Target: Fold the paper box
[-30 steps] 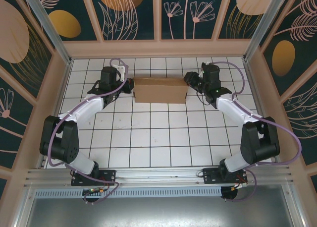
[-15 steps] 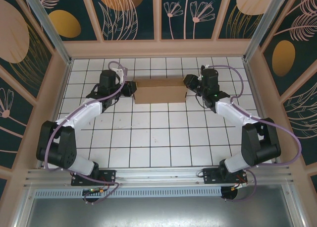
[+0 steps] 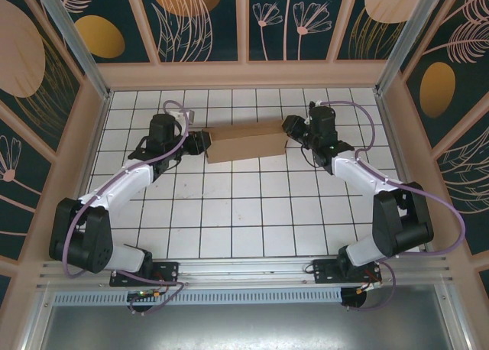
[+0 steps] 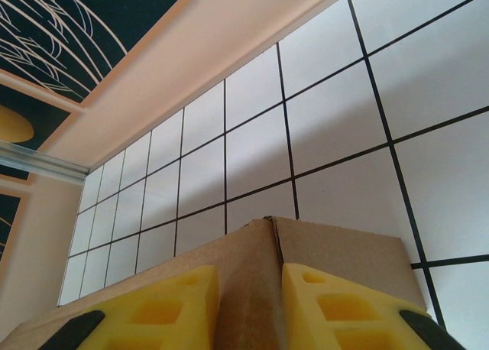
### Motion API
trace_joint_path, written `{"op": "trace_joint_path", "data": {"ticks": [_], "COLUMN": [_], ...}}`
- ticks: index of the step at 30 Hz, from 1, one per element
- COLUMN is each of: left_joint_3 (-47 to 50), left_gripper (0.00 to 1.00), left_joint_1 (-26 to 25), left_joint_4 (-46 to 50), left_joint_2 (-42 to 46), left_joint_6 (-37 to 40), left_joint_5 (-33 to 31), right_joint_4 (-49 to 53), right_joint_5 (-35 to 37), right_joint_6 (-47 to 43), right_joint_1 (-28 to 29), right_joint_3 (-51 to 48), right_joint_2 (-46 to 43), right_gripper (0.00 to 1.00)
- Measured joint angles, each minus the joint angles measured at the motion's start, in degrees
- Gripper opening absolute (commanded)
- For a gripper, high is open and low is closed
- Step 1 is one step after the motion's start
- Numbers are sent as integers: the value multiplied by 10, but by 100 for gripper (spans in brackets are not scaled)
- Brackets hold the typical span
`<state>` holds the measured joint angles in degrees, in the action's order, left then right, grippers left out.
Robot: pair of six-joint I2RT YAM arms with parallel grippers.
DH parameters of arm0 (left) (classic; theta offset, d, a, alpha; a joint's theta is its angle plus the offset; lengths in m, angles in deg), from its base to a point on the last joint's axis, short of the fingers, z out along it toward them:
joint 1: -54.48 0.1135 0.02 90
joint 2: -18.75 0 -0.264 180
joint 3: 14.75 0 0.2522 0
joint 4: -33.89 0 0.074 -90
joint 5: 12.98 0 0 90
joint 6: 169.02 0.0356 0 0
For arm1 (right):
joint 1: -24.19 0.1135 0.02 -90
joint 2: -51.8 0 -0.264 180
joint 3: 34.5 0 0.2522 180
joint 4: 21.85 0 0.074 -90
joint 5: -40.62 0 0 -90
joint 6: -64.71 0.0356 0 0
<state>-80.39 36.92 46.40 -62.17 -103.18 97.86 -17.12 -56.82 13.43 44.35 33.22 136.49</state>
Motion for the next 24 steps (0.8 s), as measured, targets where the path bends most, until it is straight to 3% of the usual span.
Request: {"op": "trace_joint_path", "data": {"ticks": [6,24], "left_joint_3": [-7,-45], "left_gripper": [48,49], "left_joint_1": [1,27], "left_joint_4": [5,50], "left_joint_2": [0,24], "left_joint_6": [-7,-26], "left_joint_5": [14,56], "right_joint_4": [12,19], "right_joint_5": [2,14], "right_joint_6": [0,0], "right_joint_1": [0,0], "right_joint_3": [8,39], "right_joint_2": [2,37], "right_gripper": [30,31]}}
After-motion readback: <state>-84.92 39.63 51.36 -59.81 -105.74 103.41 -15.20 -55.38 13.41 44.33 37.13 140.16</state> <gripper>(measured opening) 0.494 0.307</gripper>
